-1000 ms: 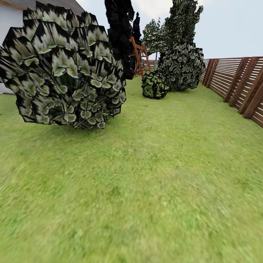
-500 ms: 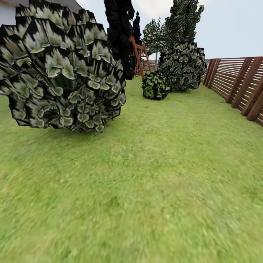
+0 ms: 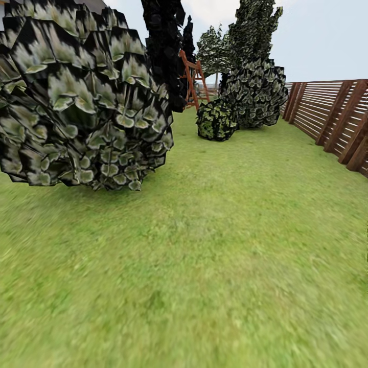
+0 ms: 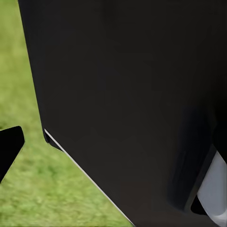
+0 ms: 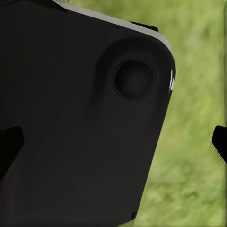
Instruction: Take the three Easter eggs out of the wicker basket on the lawn in the garden, then place them on the lawn next to a single tree (choose any tree) so that all three eggs are next to the same tree and none are left in the basket.
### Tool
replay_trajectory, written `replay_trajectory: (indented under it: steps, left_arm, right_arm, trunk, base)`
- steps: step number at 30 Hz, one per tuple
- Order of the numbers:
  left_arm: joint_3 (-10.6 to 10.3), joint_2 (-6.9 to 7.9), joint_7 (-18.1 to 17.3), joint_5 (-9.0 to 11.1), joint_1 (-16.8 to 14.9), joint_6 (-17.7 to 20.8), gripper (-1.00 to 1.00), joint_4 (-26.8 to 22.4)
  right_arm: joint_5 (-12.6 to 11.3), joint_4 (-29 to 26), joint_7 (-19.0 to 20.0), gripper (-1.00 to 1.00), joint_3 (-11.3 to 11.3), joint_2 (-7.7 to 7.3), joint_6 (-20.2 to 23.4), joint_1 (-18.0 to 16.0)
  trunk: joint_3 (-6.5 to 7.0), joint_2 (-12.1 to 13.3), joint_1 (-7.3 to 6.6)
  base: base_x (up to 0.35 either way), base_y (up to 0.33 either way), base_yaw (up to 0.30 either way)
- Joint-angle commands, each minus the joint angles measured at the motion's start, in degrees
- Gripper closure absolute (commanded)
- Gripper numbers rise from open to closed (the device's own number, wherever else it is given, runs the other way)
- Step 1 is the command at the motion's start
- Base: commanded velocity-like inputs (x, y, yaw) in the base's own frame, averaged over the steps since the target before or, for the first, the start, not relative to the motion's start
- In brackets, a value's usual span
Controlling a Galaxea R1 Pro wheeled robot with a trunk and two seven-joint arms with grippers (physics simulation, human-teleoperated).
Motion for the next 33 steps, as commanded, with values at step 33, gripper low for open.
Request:
replay_trajectory:
  steps: [33]
  left_arm:
    - [0.0, -0.01, 0.0, 0.2, 0.0, -0.2, -1.00, 0.0]
  right_arm:
    - [0.1, 0.0, 0.0, -1.00, 0.3, 0.22, -0.2, 0.0]
  trunk:
    - [-0.04, 0.0, 0.03]
  base:
    - [0.339, 0.000, -0.127]
